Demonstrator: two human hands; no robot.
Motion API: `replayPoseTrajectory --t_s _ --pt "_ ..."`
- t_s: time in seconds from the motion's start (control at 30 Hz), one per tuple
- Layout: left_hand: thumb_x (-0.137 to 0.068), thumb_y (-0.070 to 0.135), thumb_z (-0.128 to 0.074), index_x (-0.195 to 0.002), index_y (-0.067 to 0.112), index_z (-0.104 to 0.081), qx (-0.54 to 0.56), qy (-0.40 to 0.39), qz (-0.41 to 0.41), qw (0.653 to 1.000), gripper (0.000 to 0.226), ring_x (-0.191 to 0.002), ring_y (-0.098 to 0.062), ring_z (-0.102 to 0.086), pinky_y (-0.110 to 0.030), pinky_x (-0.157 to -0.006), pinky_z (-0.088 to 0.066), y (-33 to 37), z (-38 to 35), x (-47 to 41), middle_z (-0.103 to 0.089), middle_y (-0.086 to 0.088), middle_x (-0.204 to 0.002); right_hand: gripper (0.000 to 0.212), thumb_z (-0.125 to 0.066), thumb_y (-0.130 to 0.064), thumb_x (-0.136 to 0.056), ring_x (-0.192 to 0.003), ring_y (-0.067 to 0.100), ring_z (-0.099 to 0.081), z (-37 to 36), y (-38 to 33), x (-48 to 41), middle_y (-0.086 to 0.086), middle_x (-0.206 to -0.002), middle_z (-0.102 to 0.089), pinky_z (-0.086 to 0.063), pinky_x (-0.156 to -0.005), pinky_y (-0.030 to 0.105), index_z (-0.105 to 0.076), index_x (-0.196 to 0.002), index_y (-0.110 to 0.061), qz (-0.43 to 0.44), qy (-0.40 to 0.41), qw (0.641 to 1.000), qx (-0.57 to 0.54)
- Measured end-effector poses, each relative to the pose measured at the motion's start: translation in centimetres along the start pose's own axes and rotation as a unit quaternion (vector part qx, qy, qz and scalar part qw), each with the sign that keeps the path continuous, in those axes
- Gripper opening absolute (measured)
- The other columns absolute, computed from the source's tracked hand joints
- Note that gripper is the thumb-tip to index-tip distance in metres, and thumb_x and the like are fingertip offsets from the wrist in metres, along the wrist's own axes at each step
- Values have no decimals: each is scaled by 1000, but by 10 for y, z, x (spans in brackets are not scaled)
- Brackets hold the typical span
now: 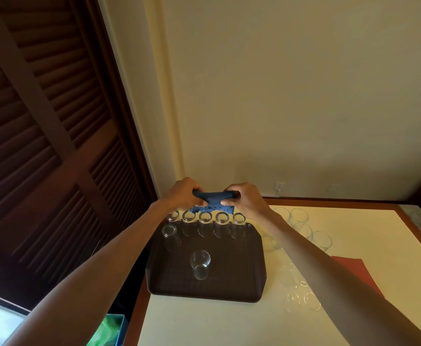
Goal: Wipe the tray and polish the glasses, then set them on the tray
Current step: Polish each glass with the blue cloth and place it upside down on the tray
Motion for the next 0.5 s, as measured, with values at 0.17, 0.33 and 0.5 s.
replayPoseTrajectory --t_s 0.17,0.33,0.5 --pt "-90 22 -80 -101 2 -76 -27 -30 22 999 22 -63 -16 -49 -29 -61 -36 -7 2 -2 -58 -4 -69 26 -70 -22 -93 -61 13 -48 -1 1 -3 11 -80 -62 -35 -53 16 -69 -100 2 -37 -64 996 42" --pt "-94 26 -77 -99 0 -73 -21 -86 13 996 27 -63 -19 -49 -32 -61 -37 -11 7 2 -55 -7 -69 23 -66 -30 -97 -69 16 -51 3 6 0 2 -77 -56 -37 -59 23 -65 -96 -6 -107 -110 987 -45" --pt "-99 17 -69 -125 4 -67 247 -96 29 964 30 -111 -27 -70 -29 -85 -59 -18 -5 18 -72 -16 -119 59 -76 -38 -84 -118 25 -62 0 15 15 14 -120 -64 -51 -101 39 -53 -111 9 -224 -72 865 -443"
Point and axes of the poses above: each hand's wrist, its own x-axis away from the middle knuckle, its own z-axis out of the back of the hand, y = z × x, the point moved 1 cm from there along -x, towards the middle knuckle
